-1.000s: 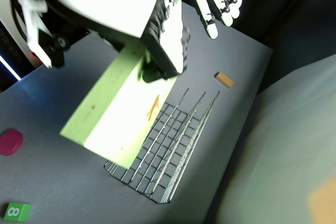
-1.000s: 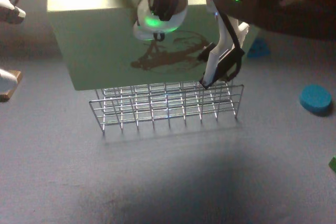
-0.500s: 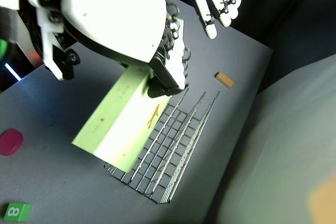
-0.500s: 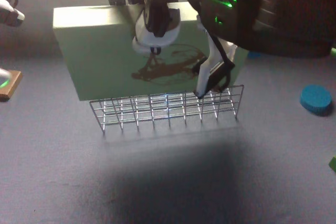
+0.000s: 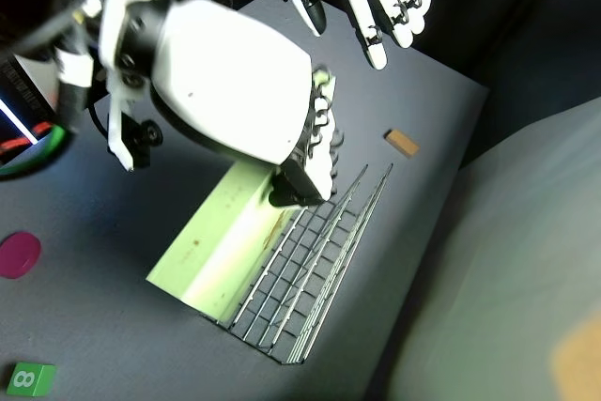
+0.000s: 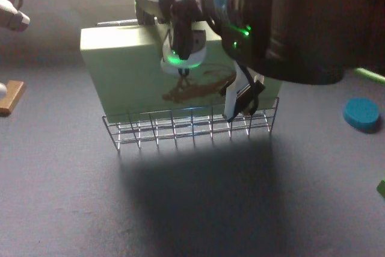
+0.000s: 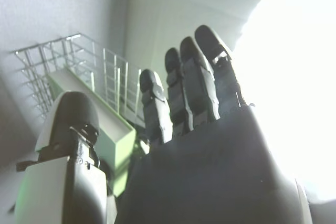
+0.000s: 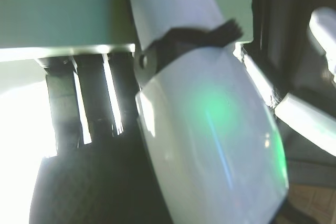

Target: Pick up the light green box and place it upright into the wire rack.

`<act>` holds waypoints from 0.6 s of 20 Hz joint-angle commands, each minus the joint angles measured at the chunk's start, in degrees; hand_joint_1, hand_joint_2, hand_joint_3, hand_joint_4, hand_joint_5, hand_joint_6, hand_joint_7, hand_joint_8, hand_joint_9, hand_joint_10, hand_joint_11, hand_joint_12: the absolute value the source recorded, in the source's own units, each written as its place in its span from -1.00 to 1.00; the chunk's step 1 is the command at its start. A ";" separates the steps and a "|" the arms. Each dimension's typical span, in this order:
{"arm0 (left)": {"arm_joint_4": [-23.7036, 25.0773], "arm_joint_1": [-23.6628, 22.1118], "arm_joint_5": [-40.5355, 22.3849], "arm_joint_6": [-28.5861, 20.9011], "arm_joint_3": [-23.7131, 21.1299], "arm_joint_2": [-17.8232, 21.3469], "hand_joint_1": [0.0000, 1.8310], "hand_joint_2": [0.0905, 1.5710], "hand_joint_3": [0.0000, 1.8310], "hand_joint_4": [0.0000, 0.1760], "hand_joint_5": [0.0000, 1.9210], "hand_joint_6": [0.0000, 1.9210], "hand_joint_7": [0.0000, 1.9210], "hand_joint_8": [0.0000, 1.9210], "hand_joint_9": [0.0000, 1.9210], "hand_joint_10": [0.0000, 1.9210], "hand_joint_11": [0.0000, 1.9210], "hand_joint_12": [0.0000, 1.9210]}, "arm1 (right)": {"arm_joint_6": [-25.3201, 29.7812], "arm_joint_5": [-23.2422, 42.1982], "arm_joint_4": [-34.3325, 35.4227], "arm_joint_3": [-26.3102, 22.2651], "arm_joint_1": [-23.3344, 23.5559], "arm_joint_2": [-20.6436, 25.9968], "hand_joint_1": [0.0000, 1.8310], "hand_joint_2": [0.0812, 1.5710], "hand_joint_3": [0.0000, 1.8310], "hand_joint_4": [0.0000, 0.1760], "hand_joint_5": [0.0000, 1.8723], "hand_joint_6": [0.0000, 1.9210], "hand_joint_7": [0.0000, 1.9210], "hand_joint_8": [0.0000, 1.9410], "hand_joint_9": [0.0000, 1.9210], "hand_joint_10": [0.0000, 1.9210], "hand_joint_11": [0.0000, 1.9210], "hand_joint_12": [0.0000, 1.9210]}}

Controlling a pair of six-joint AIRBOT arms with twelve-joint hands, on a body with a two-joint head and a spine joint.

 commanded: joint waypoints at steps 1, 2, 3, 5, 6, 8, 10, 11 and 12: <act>4.14 -0.71 -1.81 0.27 -0.18 0.17 -0.29 0.26 -1.00 0.59 -0.65 -1.00 -0.71 -1.00 -0.74 -1.00 -1.00 -0.14 | 0.17 1.58 -5.24 0.48 0.21 -0.38 0.48 0.47 -1.00 -1.00 -0.16 0.18 -0.03 0.09 -0.19 0.56 -0.33 0.62; 4.07 -0.72 -1.81 0.27 -0.19 0.17 -0.29 0.26 -1.00 0.59 -0.65 -1.00 -0.71 -1.00 -0.74 -1.00 -1.00 -0.14 | 0.19 1.58 -5.26 1.06 -0.28 -0.76 0.48 0.47 -1.00 -1.00 -0.16 0.18 -0.03 0.09 -0.19 0.56 -0.33 0.62; 4.06 -0.80 -1.81 0.27 -0.19 0.17 -0.33 0.25 -1.00 0.60 -0.65 -1.00 -0.70 -1.00 -0.74 -1.00 -1.00 -0.14 | 0.20 1.55 -5.25 1.58 -0.74 -1.09 0.48 0.47 -1.00 -1.00 -0.15 0.17 -0.04 0.10 -0.19 0.56 -0.33 0.62; 3.99 -0.82 -1.80 0.27 -0.19 0.17 -0.45 0.28 -1.00 0.60 -0.66 -1.00 -0.71 -1.00 -0.74 -1.00 -1.00 -0.13 | 0.20 1.57 -5.25 2.51 -1.69 -1.75 0.48 0.47 -1.00 -1.00 -0.15 0.17 -0.05 0.11 -0.18 0.56 -0.33 0.62; 3.98 -0.82 -1.80 0.27 -0.20 0.17 -0.44 0.65 -0.98 0.62 -0.66 -1.00 -0.71 -1.00 -0.74 -1.00 -1.00 -0.13 | 0.19 1.63 -5.25 2.91 -2.27 -2.07 0.48 0.47 -1.00 -1.00 -0.16 0.17 -0.04 0.11 -0.18 0.55 -0.34 0.62; 3.94 -0.82 -1.80 0.27 -0.20 0.17 -0.35 0.54 -1.00 0.61 -0.65 -1.00 -0.71 -1.00 -0.74 -1.00 -1.00 -0.14 | -0.01 1.64 -5.28 3.40 -3.14 -2.53 0.48 0.47 -1.00 -1.00 -0.16 0.17 -0.04 0.11 -0.18 0.55 -0.33 0.63; 3.92 -0.89 -1.79 0.27 -0.20 0.17 -0.26 0.37 -1.00 0.60 -0.65 -1.00 -0.71 -1.00 -0.75 -1.00 -1.00 -0.16 | -0.24 1.80 -5.59 3.84 -4.17 -2.98 0.48 0.47 -1.00 -1.00 -0.16 0.17 -0.04 0.11 -0.18 0.55 -0.33 0.63; 3.92 -0.92 -1.79 0.27 -0.20 0.17 -0.26 0.37 -1.00 0.60 -0.65 -1.00 -0.71 -1.00 -0.75 -1.00 -1.00 -0.16 | -0.24 1.81 -5.76 3.90 -4.46 -3.10 0.48 0.47 -1.00 -1.00 -0.16 0.17 -0.04 0.11 -0.18 0.55 -0.33 0.63; 3.92 -0.94 -1.77 0.27 -0.21 0.17 -0.37 0.37 -1.00 0.59 -0.66 -1.00 -0.72 -1.00 -0.77 -1.00 -1.00 -0.19 | -0.22 1.86 -6.20 3.92 -4.77 -3.21 0.48 0.47 -1.00 -1.00 -0.16 0.17 -0.04 0.11 -0.18 0.55 -0.33 0.63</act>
